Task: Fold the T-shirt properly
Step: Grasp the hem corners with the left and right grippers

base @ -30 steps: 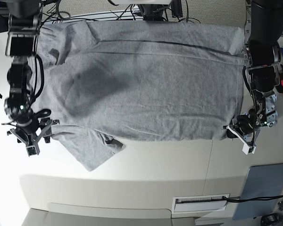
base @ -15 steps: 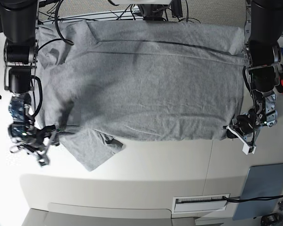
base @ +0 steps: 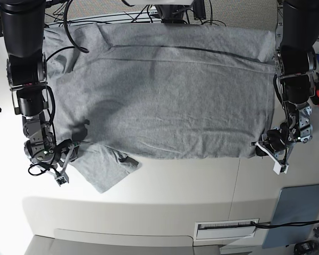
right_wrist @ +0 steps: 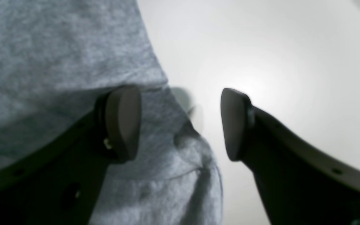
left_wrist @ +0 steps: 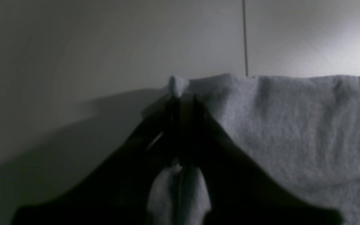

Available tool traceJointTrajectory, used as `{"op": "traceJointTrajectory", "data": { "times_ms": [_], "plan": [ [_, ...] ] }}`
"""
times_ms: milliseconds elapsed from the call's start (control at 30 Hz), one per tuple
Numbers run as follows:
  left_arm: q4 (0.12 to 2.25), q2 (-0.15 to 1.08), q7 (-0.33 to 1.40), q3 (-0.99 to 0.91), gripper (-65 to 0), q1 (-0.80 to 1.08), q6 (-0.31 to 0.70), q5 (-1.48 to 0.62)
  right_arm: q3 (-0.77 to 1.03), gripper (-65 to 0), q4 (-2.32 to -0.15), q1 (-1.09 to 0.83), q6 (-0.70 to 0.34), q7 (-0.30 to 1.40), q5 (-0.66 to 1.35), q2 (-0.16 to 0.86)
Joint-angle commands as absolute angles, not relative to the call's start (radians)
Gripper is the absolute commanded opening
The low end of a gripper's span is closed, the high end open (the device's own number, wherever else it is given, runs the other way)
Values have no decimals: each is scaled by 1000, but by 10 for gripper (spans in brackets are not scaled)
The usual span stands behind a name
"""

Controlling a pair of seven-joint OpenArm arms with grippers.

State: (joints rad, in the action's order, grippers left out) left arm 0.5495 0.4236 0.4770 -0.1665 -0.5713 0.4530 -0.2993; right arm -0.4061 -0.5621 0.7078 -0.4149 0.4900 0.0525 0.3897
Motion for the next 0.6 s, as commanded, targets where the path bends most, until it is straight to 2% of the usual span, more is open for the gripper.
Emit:
{"op": "traceJointTrajectory", "data": {
  "times_ms": [0, 33, 267, 367, 433, 567],
  "plan": [
    [554, 432, 500, -166, -650, -587, 446, -283, -406, -274, -564, 726, -431, 516, 52, 382],
    [554, 432, 500, -166, -650, -587, 446, -283, -406, -293, -564, 726, -431, 528, 53, 376],
    [554, 432, 500, -166, -650, -587, 446, -284, -406, -540, -564, 725, -422, 611, 90, 360],
    [554, 432, 500, -166, -650, -587, 446, -284, -406, -625, -564, 726, -350, 627, 85, 360],
    [554, 432, 500, -166, -650, -587, 446, -284, -406, -650, -565, 725, -305, 606, 70, 360],
    [554, 432, 500, -166, -650, -587, 446, -283, -406, -649, -569, 726, -302, 570, 52, 360]
  ]
}}
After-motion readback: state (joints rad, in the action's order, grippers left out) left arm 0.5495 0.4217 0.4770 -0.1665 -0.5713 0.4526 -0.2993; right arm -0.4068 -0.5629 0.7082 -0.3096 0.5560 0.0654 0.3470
